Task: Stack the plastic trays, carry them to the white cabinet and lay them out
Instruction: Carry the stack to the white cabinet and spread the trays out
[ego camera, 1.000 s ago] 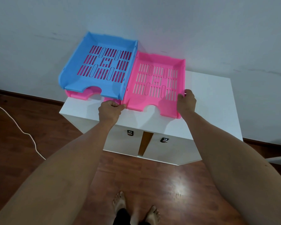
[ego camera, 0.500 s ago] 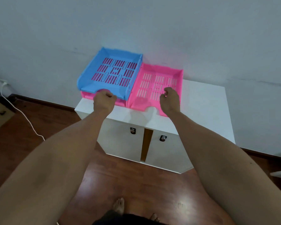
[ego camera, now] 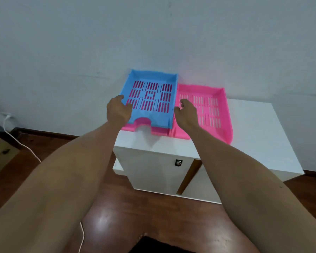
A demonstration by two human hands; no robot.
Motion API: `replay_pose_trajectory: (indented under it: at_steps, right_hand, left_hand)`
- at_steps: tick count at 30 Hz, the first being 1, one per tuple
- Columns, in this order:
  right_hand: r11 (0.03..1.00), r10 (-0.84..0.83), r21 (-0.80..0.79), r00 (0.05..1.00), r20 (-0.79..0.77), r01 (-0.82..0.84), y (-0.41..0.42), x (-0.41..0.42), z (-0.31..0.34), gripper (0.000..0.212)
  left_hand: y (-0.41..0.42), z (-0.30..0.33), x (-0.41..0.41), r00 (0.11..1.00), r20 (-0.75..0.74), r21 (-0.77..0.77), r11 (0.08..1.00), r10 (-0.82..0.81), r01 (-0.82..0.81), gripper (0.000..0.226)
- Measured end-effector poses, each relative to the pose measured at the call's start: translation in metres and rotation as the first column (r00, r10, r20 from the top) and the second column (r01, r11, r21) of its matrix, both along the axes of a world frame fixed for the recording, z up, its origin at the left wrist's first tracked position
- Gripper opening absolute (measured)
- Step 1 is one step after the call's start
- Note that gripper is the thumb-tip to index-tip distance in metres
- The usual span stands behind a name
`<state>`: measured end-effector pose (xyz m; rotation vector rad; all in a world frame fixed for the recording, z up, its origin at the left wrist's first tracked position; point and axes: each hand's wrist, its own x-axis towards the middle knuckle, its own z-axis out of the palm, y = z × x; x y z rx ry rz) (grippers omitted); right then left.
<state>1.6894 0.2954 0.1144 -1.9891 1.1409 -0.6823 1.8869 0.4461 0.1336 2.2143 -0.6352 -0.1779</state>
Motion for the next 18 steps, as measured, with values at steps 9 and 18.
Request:
replay_pose_trajectory:
  at_steps: [9,18]
  right_hand:
    - [0.987,-0.068,0.138,0.992,-0.103,0.082,0.006,0.048,-0.026,0.020]
    - [0.959,-0.224,0.142,0.964,-0.144,0.244,0.009,0.063,-0.020,0.024]
  left_hand:
    - [-0.005,-0.029,0.065,0.993,-0.077,0.104,0.990,-0.087,0.095,0.046]
    - [-0.006,-0.038,0.074,0.989,-0.123,0.070,0.993,-0.088,0.097,0.027]
